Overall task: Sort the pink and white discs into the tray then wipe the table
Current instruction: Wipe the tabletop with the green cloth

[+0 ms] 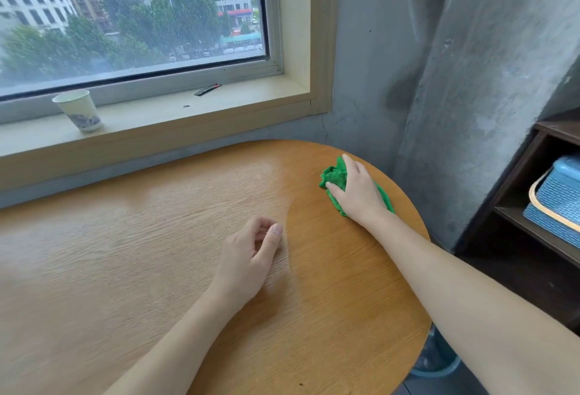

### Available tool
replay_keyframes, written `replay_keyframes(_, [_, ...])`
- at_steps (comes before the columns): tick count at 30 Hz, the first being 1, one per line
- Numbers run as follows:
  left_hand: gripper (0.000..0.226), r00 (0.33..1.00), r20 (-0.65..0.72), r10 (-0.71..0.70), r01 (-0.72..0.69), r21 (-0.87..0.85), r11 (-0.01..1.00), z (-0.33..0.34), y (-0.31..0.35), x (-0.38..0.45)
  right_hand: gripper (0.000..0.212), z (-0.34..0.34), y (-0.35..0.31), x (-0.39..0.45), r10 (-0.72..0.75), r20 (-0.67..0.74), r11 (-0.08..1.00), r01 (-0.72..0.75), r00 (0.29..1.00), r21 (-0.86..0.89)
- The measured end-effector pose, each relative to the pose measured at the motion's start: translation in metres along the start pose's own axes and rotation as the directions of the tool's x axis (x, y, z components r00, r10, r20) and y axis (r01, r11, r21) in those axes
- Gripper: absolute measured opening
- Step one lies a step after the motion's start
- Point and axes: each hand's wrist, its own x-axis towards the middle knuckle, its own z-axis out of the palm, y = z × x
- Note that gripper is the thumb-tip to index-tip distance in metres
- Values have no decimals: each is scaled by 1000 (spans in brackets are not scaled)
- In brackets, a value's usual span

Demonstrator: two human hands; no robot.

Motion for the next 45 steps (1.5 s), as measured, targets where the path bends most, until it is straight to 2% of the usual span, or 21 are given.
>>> replay_keyframes(2, [17,1000,-1,-25,25,-21,999,0,-1,1,76,1,-3,2,-43,42,999,44,998,-21])
replay_keyframes(4, [21,998,-15,-59,59,-43,997,-1,-5,2,67,3,-10,3,-145,103,989,149,984,-23])
replay_keyframes(10, [50,989,-81,-120,103,-190,976,-3,-12,5,51,17,-44,-13,-348,239,937,327,906,125])
replay_keyframes(16, [45,931,-215,-296,190,-406,894,-4,-17,4,53,13,-54,-64,-466,302,885,436,831,167])
replay_keyframes(20, [44,899,-251,-359,215,-463,860,-6,-14,0,59,1,-50,-108,-532,356,846,489,768,211])
replay_keyframes(23, [42,892,-266,-365,213,-467,859,-6,-11,-2,62,-7,-42,-133,-548,358,836,497,756,232])
replay_keyframes(28, [42,902,-256,-349,212,-442,872,-10,-9,-10,60,-18,-28,-163,-536,347,842,456,769,288])
replay_keyframes(33, [43,901,-250,-354,215,-451,866,-12,-7,-19,55,-25,-13,-175,-491,312,862,401,814,310])
replay_keyframes(40, [43,908,-234,-347,219,-442,870,-15,-7,-25,48,-29,7,-163,-382,186,918,349,905,188])
replay_keyframes(45, [44,911,-227,-344,221,-435,873,-13,-7,-26,54,-42,29,-137,-266,99,962,258,959,89])
